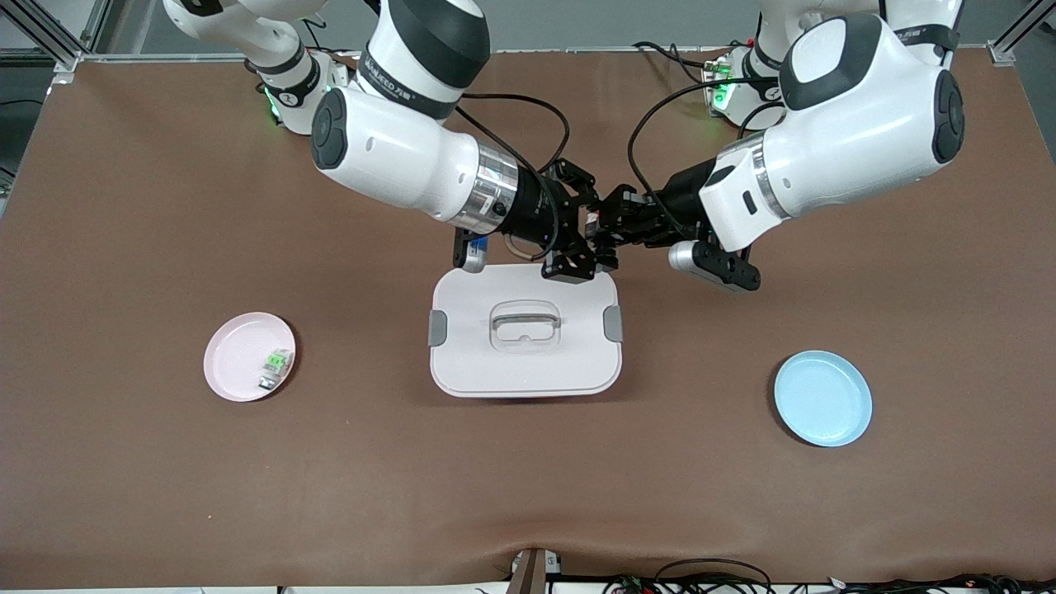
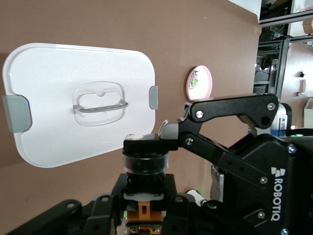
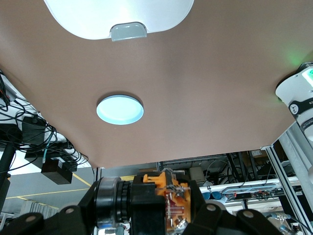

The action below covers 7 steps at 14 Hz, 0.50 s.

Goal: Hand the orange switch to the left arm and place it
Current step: 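Grasp the switch with the left gripper above the white box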

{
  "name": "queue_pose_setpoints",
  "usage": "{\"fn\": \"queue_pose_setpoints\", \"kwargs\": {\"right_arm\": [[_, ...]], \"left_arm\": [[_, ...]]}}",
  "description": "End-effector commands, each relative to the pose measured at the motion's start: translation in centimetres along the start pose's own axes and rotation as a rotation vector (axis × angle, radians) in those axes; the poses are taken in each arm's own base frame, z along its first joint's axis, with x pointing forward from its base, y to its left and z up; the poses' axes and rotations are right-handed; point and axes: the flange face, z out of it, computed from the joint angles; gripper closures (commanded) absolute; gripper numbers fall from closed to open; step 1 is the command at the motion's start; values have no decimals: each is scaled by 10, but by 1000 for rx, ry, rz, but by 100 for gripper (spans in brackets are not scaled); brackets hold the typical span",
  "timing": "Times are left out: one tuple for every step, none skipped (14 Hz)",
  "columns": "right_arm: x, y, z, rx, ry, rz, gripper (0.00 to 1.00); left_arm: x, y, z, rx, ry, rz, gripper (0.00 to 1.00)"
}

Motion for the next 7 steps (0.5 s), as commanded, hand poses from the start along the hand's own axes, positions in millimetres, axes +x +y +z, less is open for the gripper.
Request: {"fn": "queue_pose_setpoints", "kwargs": {"right_arm": [[-7,-5,-12,14,-20,12,0],[-8,-6,-13,16,-21,11,0],[-7,-7,-16,19,-22,10,0],[-7,-8,-16,19,-22,11,0],[-7,-8,-16,19,-22,11,0],[-6,-9,-17,20,-22,10,0],[-6,-10,-17,20,-21,2,0]], "left_arm": [[1,-12,-2,76,-13,8,100],[1,-12,-2,76,-14,9,100],[1,-12,-2,76,-13,9,100],[2,-13,-3,78,-13,8,100],[2,-14,-3,78,-12,7,100],[2,-14,-4,78,-11,8,100],[3,-17,-4,92,-11,15,100]]}}
